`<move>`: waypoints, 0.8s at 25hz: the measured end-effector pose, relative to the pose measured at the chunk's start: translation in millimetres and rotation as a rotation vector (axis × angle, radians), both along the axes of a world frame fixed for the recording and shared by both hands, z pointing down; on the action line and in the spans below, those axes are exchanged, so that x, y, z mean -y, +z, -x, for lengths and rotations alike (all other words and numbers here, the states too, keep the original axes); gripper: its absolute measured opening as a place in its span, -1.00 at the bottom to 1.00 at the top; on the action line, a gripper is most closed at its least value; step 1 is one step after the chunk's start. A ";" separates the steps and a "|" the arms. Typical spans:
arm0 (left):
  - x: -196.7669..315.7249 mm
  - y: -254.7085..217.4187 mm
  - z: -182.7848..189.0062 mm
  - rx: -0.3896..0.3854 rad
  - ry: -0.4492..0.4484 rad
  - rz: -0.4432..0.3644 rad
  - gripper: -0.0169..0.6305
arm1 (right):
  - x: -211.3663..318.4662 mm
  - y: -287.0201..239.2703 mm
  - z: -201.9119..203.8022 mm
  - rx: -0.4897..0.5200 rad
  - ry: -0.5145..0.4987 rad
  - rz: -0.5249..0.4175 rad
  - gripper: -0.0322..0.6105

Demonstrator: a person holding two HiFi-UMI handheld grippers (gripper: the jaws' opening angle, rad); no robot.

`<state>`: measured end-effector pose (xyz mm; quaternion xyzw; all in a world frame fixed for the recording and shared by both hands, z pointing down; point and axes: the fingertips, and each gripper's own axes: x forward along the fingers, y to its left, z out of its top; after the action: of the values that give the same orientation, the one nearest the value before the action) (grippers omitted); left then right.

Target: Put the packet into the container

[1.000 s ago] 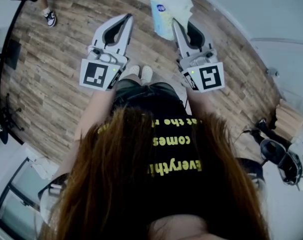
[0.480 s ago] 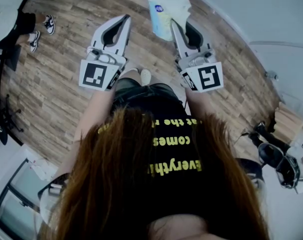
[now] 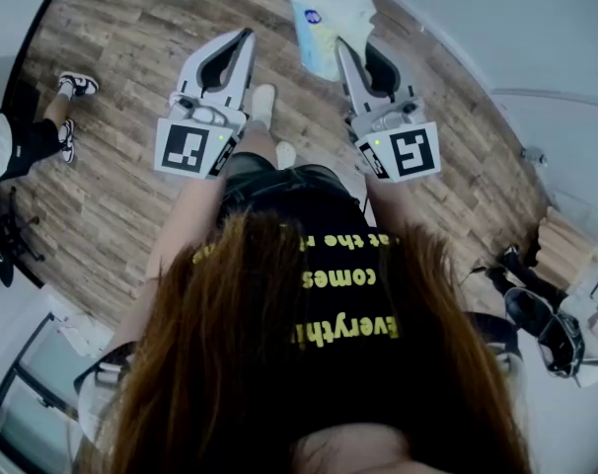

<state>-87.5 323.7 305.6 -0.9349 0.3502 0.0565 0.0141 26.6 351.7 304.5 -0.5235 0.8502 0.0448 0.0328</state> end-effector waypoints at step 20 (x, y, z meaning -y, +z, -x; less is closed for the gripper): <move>187.4 14.5 -22.5 -0.015 0.043 0.057 -0.95 | 174.8 7.3 -19.5 -0.012 0.034 0.052 -0.68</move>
<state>-65.0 136.4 320.1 -0.9417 0.3318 0.0538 -0.0162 46.1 176.9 311.8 -0.5383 0.8423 0.0262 0.0134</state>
